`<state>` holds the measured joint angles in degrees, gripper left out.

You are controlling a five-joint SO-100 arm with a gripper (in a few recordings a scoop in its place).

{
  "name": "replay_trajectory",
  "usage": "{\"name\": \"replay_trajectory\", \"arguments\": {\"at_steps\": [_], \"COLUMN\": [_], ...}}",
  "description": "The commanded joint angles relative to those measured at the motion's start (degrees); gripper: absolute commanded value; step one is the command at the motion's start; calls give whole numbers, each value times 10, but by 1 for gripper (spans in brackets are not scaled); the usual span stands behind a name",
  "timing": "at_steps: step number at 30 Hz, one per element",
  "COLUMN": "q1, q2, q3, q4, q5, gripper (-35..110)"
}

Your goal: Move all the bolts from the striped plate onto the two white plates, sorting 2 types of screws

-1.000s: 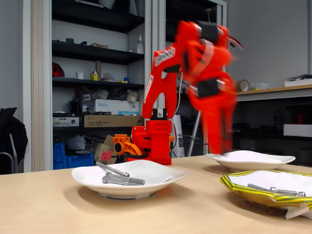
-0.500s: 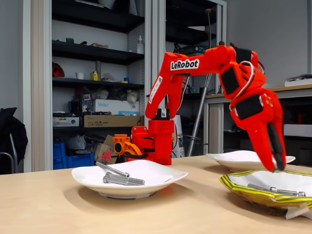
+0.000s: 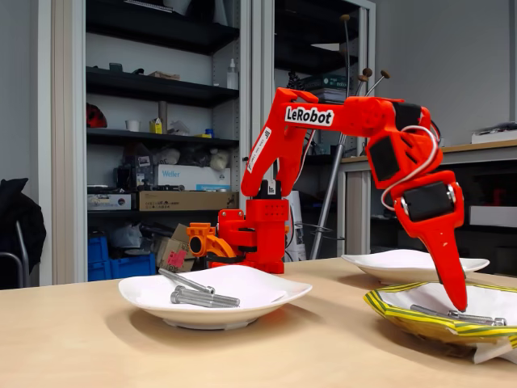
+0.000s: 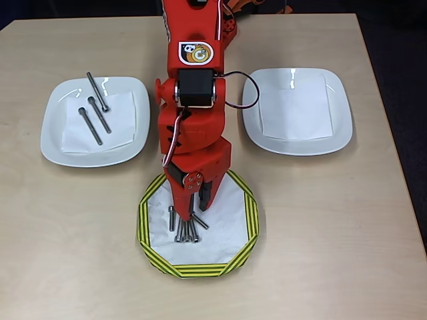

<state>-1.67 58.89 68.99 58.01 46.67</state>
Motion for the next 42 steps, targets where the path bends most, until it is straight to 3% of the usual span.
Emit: {"name": "replay_trajectory", "arguments": {"at_steps": [1,11,29,42], "q1": [3,7,-62,-60], "q2": [6,-11,-22,-20], "q3": [9,1,-61,-61], "q4": [-9,-17,38,40], "q5": [-25,-32,105,127], "gripper": [10,11,10,3]}}
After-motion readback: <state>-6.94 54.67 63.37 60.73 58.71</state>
